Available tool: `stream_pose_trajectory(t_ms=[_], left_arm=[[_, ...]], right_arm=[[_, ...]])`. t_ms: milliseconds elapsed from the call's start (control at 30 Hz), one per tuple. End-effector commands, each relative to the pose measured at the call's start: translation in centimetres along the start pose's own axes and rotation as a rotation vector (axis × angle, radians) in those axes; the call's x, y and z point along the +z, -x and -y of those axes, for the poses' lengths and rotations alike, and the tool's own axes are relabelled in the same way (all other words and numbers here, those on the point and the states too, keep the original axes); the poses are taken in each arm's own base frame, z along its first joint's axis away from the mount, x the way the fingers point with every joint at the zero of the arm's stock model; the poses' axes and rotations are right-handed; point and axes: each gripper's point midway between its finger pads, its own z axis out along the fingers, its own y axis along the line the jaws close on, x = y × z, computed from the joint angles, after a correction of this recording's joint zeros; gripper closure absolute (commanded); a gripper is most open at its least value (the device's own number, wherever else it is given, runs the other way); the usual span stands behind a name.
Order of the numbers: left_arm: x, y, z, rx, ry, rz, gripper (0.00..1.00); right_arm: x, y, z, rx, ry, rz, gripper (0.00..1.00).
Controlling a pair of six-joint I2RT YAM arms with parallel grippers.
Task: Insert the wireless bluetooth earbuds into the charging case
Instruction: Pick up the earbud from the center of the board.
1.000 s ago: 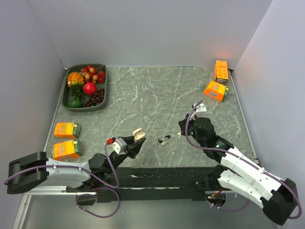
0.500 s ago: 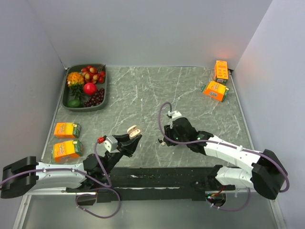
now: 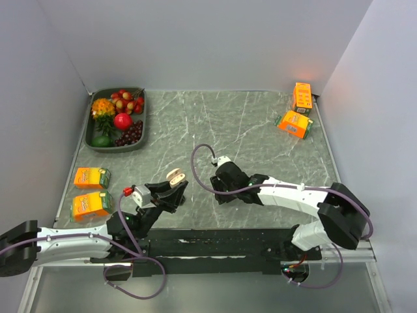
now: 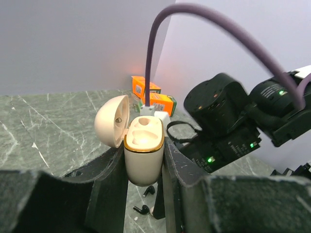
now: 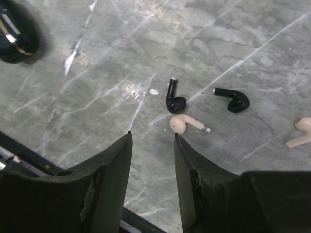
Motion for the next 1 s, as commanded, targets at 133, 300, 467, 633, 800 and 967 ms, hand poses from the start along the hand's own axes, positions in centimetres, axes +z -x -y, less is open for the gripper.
stream_pose_trajectory(t_ms=[133,300,467,633,800,967], left_arm=[[-2.5,-3.3,-1.5,0.021,0.01,-0.071,0.99],[-2.5,-3.3,-1.5,0.023,0.007,-0.072,0.99],[-2.6,-3.4,-1.7,0.021,0.014,-0.072,0.99],[-2.6,-3.4,-1.7,0.02,0.014,-0.073,0.99],[-2.8,-3.5,-1.8,0.015,0.016,-0.075,0.99],[-2.9,-3.5,-1.9,0.013,0.018,-0.075,0.99]], right_arm=[[1.1,0.6,0.9,0.015,-0.098,-0.015,0.51],[1.6,0.3,1.2,0.012,-0.117,-0.026,0.5],[1.7,0.2,1.2,0.014,-0.111,-0.02,0.51],[2.0,0.4,1.1,0.006,-0.108,-0.022,0.51],[2.2,0.5,0.9,0.003,-0.104,-0.023,0.52],[2.5,0.4,0.9,-0.004,-0.104,-0.032,0.54]])
